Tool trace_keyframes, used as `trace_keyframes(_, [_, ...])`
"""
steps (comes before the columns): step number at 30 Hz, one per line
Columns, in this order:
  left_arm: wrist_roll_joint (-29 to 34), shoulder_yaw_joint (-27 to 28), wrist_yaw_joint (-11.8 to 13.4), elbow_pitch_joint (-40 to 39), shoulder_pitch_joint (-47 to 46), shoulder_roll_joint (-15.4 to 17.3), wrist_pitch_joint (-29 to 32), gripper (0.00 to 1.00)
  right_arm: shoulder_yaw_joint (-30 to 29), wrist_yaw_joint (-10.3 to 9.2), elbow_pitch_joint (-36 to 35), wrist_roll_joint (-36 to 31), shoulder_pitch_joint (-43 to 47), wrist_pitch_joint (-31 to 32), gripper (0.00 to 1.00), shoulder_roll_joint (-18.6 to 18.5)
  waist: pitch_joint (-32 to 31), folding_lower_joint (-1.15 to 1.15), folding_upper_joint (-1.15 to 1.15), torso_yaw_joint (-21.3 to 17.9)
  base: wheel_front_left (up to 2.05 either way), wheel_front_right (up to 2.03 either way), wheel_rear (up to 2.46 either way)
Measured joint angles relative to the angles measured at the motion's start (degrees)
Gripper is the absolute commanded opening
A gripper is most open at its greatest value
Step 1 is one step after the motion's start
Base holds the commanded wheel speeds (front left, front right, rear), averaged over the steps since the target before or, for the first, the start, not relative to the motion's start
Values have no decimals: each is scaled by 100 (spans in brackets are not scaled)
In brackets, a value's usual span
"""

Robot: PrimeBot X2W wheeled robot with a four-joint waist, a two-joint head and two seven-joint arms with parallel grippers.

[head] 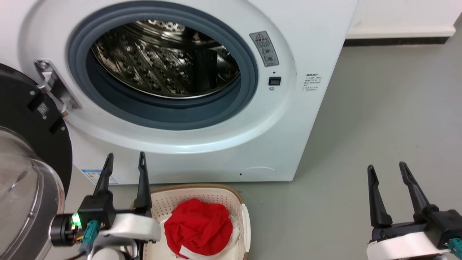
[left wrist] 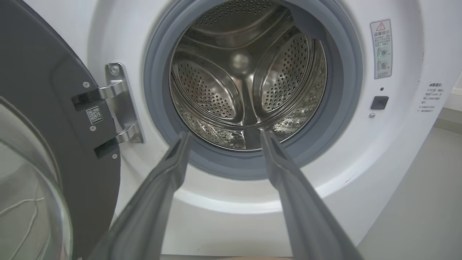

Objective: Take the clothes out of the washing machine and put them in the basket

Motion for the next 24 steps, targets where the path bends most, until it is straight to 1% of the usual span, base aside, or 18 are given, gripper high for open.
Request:
trace_keyframes(5, [165,191,-140,-168,379,-154,-1,100,38,0,10,1,169,1,100,1,-261,0,0,26,0,0,0])
trace_keyframes(11, [312,304,-241,-314,687,-258,0,100,59,0,19,1,299,1,100,1,-461,0,0,76,0,0,0])
trace_keyframes(24, [403,255,-286,-367,965,-355,0,100,54,0,20,-11,415,1,100,1,-598,1,0,182,0,0,0])
